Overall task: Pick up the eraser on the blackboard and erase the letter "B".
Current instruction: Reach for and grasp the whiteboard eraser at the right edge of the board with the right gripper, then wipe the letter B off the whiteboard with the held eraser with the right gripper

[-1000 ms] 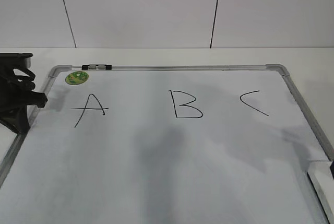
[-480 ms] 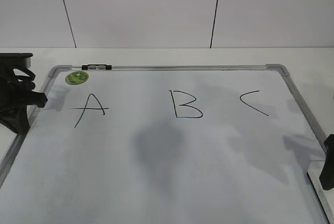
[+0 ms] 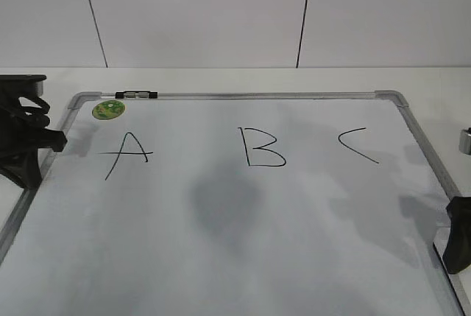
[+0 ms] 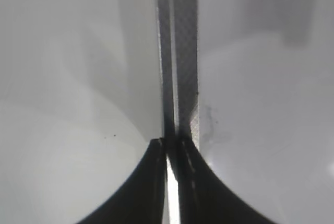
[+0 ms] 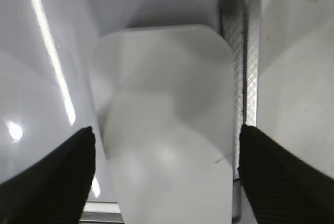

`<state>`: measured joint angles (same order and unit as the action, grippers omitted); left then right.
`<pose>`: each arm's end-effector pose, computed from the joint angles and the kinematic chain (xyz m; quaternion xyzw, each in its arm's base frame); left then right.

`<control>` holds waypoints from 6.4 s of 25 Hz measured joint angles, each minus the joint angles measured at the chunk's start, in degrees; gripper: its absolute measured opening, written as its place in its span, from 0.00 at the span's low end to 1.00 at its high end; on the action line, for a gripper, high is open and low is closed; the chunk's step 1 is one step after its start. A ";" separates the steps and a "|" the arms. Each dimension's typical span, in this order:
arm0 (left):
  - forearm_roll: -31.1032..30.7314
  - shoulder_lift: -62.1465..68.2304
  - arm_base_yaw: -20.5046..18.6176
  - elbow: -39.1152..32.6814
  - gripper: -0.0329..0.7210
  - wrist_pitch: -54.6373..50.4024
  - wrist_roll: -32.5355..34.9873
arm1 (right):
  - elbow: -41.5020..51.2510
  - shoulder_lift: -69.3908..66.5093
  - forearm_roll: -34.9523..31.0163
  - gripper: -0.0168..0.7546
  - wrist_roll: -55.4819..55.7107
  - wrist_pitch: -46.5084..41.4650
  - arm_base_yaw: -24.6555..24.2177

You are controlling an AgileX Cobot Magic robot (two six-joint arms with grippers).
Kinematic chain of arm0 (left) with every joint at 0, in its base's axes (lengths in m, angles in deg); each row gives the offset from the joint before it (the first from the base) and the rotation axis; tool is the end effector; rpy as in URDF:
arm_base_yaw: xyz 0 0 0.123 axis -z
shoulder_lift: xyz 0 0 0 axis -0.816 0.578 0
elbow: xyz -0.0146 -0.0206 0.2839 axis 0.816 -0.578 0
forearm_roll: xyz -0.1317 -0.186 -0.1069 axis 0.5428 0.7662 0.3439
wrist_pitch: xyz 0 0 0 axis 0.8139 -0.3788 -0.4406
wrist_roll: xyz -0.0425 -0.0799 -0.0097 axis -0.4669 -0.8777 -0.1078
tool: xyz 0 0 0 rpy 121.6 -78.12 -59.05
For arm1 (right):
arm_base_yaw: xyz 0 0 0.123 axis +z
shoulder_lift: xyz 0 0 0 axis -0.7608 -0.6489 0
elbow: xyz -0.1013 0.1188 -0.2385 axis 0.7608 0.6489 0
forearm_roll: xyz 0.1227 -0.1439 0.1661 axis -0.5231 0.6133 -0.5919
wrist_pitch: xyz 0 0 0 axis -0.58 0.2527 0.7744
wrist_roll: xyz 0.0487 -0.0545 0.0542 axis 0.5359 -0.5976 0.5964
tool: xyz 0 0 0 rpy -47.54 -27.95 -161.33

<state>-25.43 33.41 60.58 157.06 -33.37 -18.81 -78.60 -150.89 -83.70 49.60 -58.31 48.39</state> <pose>0.3558 -0.0398 0.1527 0.0142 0.9989 -0.0205 0.0402 0.2319 0.0084 0.1878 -0.0463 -0.9961 -0.0710 0.0256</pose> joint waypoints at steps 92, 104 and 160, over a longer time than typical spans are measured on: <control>-0.31 0.00 0.00 0.11 0.08 -0.10 0.00 | -52.90 -26.67 5.47 0.73 4.14 -12.83 21.39; -0.31 0.00 0.00 0.11 0.08 -0.42 0.00 | -69.02 -44.66 5.69 0.73 4.46 -13.09 22.47; -0.84 0.08 0.00 0.22 0.09 -1.30 0.00 | -72.30 -48.20 8.66 0.73 8.30 -12.98 23.73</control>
<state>-26.27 33.49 60.58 157.27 -34.67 -18.81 -150.90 -199.09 -75.04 57.90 -71.30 72.12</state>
